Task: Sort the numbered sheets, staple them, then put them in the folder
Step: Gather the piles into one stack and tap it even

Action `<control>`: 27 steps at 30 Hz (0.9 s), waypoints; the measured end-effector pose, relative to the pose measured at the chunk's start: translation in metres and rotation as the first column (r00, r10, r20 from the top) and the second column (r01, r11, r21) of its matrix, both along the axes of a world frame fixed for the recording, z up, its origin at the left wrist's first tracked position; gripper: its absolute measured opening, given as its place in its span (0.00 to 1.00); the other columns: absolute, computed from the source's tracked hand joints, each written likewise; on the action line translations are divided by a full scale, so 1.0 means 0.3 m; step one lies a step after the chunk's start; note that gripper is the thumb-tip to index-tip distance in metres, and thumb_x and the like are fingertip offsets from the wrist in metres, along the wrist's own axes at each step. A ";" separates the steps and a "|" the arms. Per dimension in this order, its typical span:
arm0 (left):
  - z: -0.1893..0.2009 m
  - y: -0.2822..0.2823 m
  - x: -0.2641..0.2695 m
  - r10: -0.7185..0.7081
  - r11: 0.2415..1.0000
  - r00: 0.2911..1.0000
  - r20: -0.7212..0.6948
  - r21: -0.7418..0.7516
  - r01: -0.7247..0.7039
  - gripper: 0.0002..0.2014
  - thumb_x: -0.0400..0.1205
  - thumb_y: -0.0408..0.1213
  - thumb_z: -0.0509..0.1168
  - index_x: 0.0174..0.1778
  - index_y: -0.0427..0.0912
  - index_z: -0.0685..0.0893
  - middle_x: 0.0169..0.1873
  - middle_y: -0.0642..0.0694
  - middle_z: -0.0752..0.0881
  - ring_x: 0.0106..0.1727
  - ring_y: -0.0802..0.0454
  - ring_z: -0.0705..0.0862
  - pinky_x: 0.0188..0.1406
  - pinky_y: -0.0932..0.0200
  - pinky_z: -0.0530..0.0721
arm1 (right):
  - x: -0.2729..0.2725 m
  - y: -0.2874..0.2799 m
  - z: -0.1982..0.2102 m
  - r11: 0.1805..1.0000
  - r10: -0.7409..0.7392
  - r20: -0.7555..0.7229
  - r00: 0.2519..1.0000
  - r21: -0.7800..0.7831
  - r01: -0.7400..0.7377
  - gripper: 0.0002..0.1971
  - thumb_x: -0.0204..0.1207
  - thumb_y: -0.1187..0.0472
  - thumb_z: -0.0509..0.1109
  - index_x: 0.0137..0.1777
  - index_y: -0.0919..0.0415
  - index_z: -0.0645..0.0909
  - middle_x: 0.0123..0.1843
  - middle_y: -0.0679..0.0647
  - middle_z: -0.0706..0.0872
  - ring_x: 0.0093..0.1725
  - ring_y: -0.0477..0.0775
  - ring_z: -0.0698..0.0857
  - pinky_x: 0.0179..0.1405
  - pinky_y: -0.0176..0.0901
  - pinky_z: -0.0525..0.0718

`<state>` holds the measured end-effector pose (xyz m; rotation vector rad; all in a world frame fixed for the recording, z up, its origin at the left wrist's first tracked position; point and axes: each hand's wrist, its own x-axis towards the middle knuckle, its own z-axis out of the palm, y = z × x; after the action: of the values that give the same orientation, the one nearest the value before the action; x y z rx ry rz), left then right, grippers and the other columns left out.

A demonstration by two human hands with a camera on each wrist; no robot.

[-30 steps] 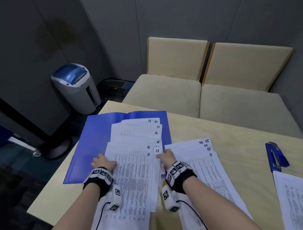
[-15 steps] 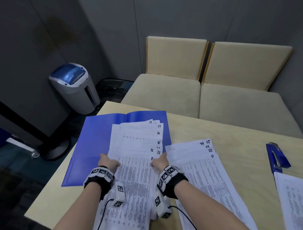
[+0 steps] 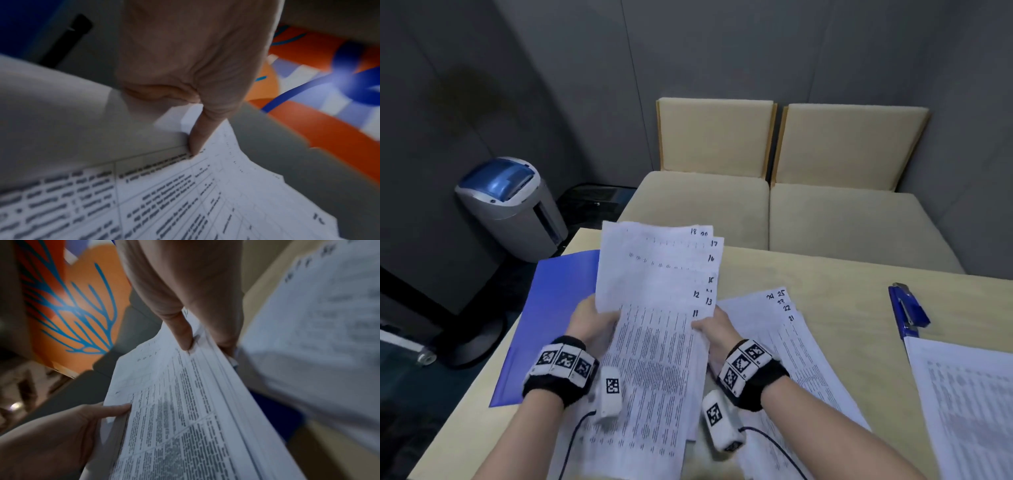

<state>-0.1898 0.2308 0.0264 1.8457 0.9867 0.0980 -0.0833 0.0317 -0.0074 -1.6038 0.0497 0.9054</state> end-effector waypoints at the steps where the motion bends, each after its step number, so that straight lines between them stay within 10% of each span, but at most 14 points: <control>1: 0.079 -0.032 0.043 -0.049 0.997 0.997 0.054 0.055 0.046 0.11 0.68 0.37 0.73 0.45 0.48 0.84 0.45 0.49 0.88 0.50 0.47 0.86 0.52 0.51 0.85 | 0.035 -0.036 0.045 0.999 -0.033 0.043 0.999 0.038 0.031 0.24 0.74 0.75 0.62 0.69 0.60 0.74 0.67 0.57 0.81 0.67 0.62 0.80 0.71 0.61 0.75; 6: 0.339 -0.287 0.308 -0.215 0.958 0.900 0.380 0.263 0.118 0.15 0.75 0.36 0.70 0.58 0.44 0.83 0.49 0.51 0.87 0.52 0.52 0.84 0.52 0.58 0.80 | 0.195 -0.332 0.372 0.956 -0.263 0.328 0.907 0.218 0.198 0.16 0.78 0.73 0.63 0.64 0.63 0.80 0.61 0.61 0.86 0.61 0.61 0.85 0.65 0.59 0.81; 13: 0.361 -0.819 0.534 -0.157 0.987 0.695 0.702 0.087 0.135 0.14 0.83 0.31 0.63 0.63 0.48 0.77 0.48 0.58 0.83 0.48 0.65 0.83 0.52 0.64 0.79 | 0.323 -0.748 0.536 0.795 -0.601 0.327 0.730 0.342 0.502 0.10 0.75 0.66 0.72 0.53 0.63 0.76 0.53 0.52 0.83 0.52 0.47 0.83 0.59 0.44 0.81; 17: 0.268 -1.006 0.596 -0.105 0.978 0.765 0.635 -0.074 0.196 0.18 0.83 0.32 0.62 0.70 0.39 0.74 0.52 0.49 0.84 0.56 0.50 0.84 0.55 0.61 0.79 | 0.337 -0.909 0.474 0.755 -0.653 0.308 0.692 0.338 0.562 0.21 0.64 0.59 0.80 0.54 0.64 0.79 0.54 0.60 0.87 0.54 0.55 0.87 0.62 0.58 0.82; 22: 0.199 -1.116 0.596 -0.113 0.965 0.825 0.554 -0.135 0.224 0.26 0.81 0.28 0.65 0.76 0.39 0.68 0.57 0.53 0.77 0.57 0.59 0.76 0.54 0.74 0.74 | 0.335 -1.033 0.379 0.801 -0.597 0.331 0.731 0.299 0.519 0.18 0.69 0.74 0.74 0.52 0.51 0.82 0.51 0.49 0.88 0.52 0.48 0.86 0.59 0.41 0.79; 27: 0.160 -1.124 0.610 -0.130 0.963 0.858 0.497 -0.141 0.228 0.32 0.79 0.29 0.68 0.79 0.42 0.64 0.70 0.46 0.74 0.66 0.54 0.73 0.68 0.58 0.71 | 0.345 -1.070 0.332 0.805 -0.591 0.316 0.742 0.292 0.516 0.20 0.69 0.76 0.73 0.54 0.54 0.77 0.49 0.46 0.85 0.49 0.44 0.85 0.56 0.40 0.79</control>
<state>-0.0068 -0.1064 0.0743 1.6085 0.4511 0.3233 0.0202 -0.2894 0.0921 -1.4423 0.1511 0.1012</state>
